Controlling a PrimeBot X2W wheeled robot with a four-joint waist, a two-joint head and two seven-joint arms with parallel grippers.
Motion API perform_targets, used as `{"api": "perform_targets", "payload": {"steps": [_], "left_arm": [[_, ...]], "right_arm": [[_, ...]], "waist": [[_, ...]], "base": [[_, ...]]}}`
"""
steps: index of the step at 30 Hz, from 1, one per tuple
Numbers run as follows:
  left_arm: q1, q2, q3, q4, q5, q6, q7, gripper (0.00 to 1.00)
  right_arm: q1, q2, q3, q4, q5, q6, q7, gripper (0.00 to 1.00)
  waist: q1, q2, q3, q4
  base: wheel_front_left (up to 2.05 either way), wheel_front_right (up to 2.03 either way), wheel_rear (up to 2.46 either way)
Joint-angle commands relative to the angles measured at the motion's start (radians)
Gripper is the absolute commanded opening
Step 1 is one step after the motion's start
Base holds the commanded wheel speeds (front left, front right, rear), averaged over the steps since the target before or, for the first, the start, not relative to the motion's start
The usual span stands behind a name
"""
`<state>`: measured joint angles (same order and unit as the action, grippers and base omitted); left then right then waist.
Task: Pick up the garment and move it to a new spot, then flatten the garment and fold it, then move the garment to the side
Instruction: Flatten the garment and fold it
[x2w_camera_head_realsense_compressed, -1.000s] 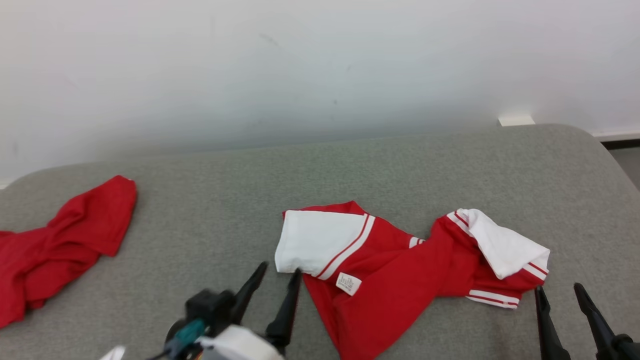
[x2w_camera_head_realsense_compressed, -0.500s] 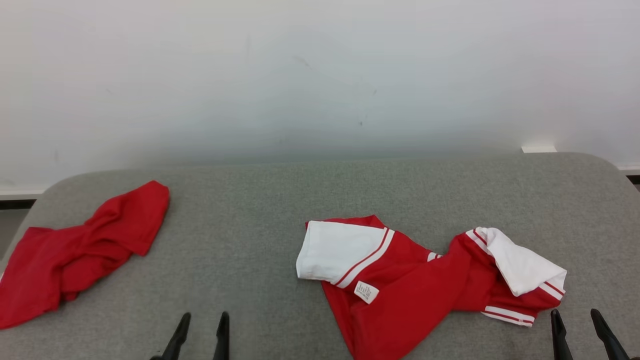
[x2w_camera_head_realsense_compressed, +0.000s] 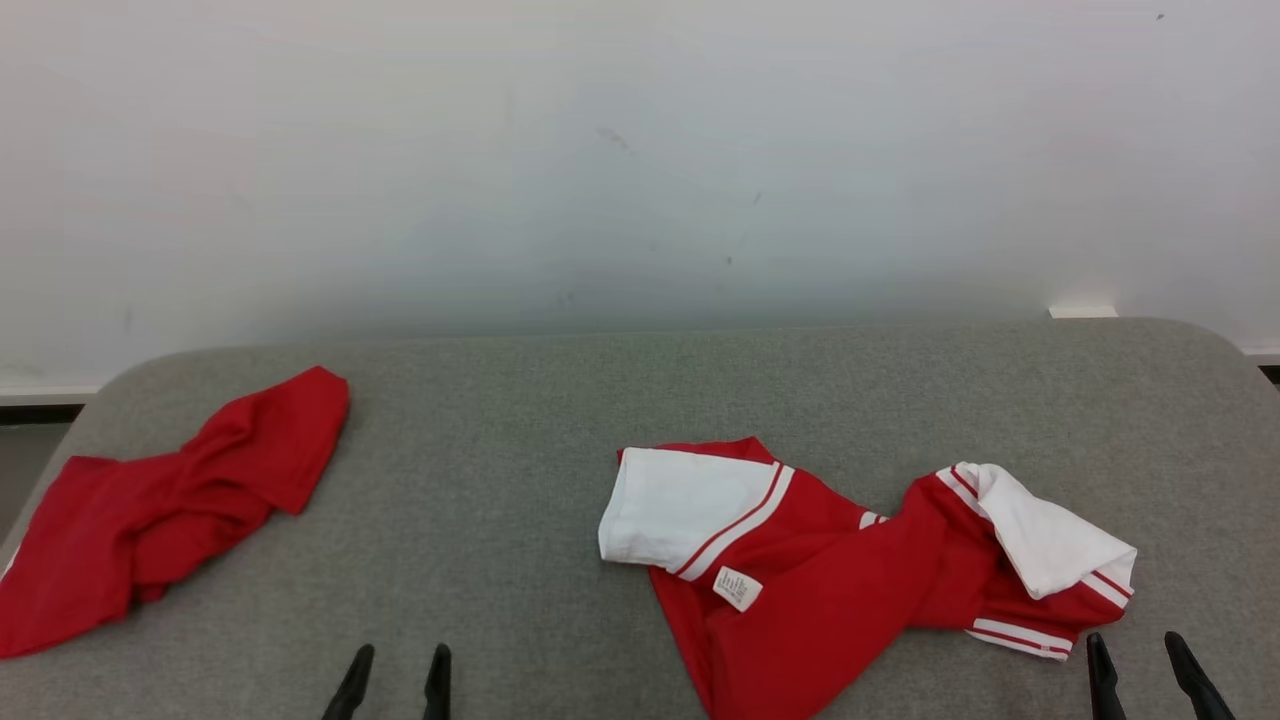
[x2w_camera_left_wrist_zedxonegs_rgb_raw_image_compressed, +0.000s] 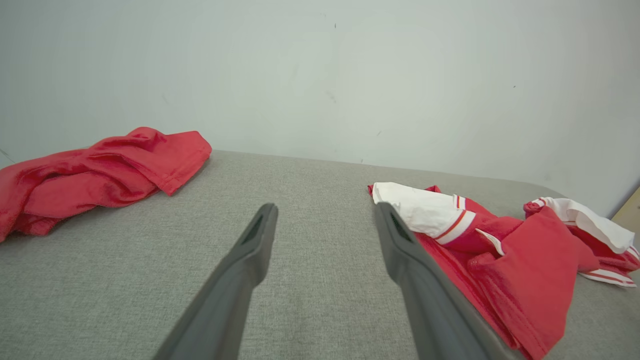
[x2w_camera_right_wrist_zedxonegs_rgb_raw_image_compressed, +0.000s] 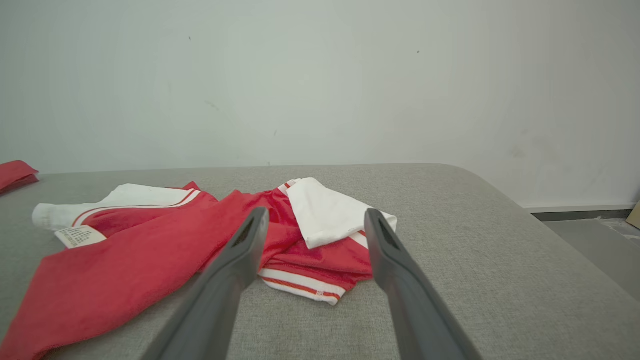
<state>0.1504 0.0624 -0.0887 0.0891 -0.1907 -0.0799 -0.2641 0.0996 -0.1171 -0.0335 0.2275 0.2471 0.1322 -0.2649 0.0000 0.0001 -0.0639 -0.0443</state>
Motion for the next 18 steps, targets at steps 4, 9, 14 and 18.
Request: {"api": "perform_targets", "payload": {"steps": [4,9,14,18], "left_arm": [[0.005,-0.006,0.014,0.002,0.018,-0.013,-0.001,1.0],[-0.036,-0.01,-0.024,0.016,0.015,-0.034,-0.001,1.0],[-0.106,-0.01,-0.137,0.097,-0.011,-0.049,0.0,1.0],[-0.202,0.02,-0.277,0.198,-0.053,-0.051,0.0,1.0]], "right_arm": [[-0.014,0.002,0.008,0.004,0.008,-0.003,0.001,1.0],[-0.03,-0.004,0.027,0.004,0.01,-0.003,0.001,1.0],[-0.048,-0.004,0.046,0.004,0.01,-0.003,0.001,1.0],[-0.06,-0.002,0.064,0.009,0.011,-0.003,0.001,1.0]], "waist": [[0.0,-0.0001,0.006,-0.005],[0.0,-0.0001,0.019,-0.032],[0.0,-0.0001,0.03,-0.087],[0.0,-0.0001,0.043,-0.14]], "base": [[0.0,0.0,0.0],[0.0,0.0,0.0],[0.0,0.0,0.0],[0.0,0.0,0.0]]}}
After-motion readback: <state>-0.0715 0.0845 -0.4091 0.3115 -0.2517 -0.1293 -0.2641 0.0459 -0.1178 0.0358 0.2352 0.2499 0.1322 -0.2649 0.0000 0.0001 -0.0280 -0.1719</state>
